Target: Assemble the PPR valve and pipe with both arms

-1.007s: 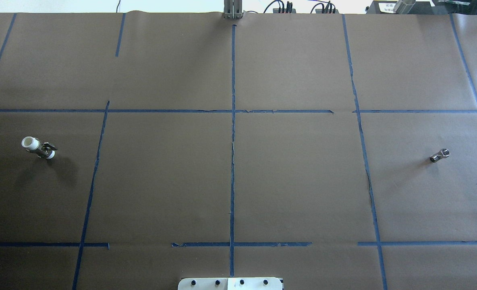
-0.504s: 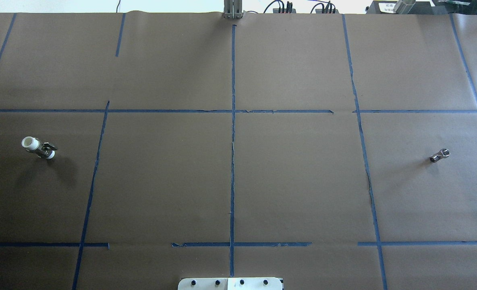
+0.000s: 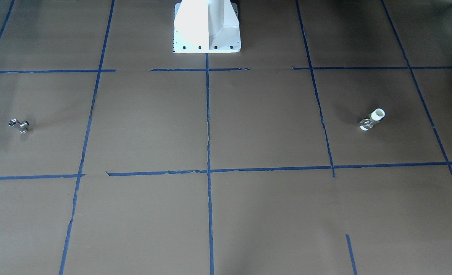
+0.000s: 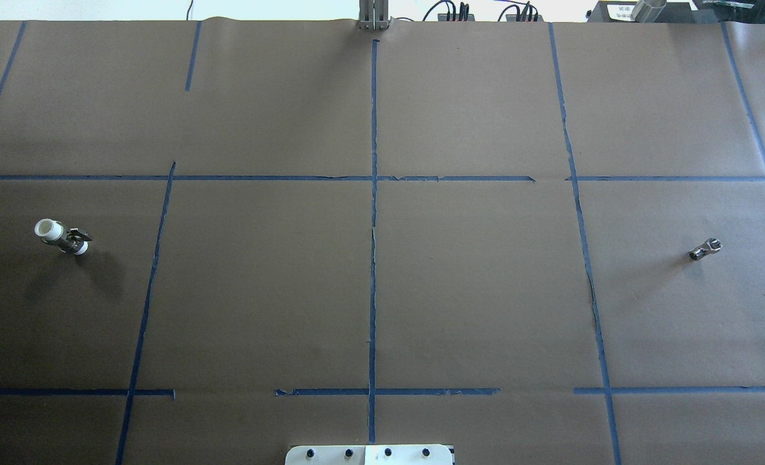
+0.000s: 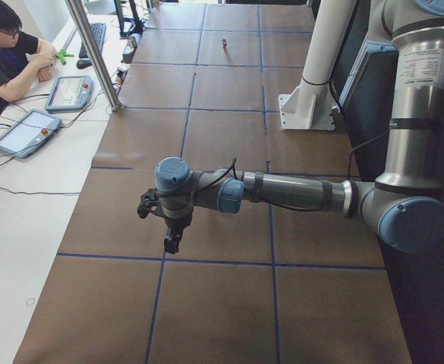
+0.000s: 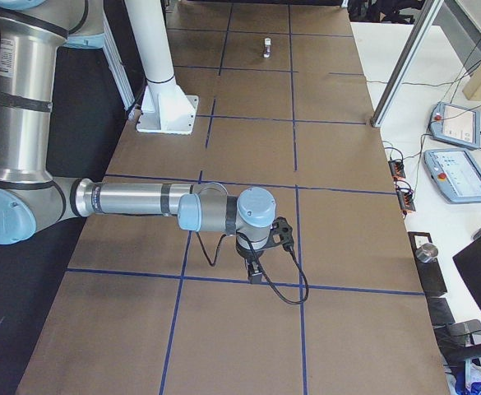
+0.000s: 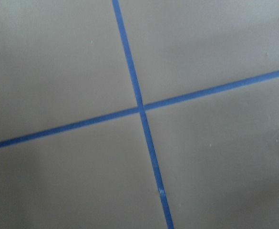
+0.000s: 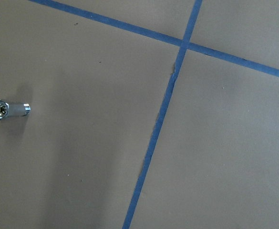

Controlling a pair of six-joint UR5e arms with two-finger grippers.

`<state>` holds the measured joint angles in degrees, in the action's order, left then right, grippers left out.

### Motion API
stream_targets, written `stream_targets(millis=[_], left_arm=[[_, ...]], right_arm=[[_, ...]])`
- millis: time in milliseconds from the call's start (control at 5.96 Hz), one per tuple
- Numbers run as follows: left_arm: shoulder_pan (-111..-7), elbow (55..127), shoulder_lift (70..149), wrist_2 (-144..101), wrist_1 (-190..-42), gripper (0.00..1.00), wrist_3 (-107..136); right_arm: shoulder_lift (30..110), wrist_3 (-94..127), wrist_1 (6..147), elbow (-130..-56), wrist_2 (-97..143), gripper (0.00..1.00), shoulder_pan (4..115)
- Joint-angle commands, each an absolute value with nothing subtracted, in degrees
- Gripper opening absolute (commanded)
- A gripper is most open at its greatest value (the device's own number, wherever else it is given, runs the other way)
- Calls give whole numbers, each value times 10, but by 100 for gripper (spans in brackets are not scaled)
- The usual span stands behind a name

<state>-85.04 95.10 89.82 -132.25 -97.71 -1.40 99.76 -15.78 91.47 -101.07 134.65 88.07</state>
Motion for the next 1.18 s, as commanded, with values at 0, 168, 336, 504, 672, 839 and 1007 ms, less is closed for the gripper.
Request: stream_targets(millis=[0,168,336,504,672,839,1007], left_arm=[[-777,961,896,-1330,-1051,100,148],[-735,962,893,-1328,-1126,100,265],[-688,974,887,-1325,-1169,100,353],[-643,1012,887,-1322,-1170,100,427],[-601,1033,887,-1290,-1170,100,478],[-565,1039,887,-1261,-1170,100,516],[-556,1038,887,-1251,-1170,100,518]], right_arm=[[998,-157,913,-1010,1347,100,881],[998,-157,913,-1009,1346,100,881],[998,-157,913,-1009,1347,100,881],[998,-157,913,-1007,1347,100,881],[998,-157,914,-1007,1347,100,881],[998,-157,913,-1006,1346,100,881],[998,-157,913,-1006,1347,100,881]])
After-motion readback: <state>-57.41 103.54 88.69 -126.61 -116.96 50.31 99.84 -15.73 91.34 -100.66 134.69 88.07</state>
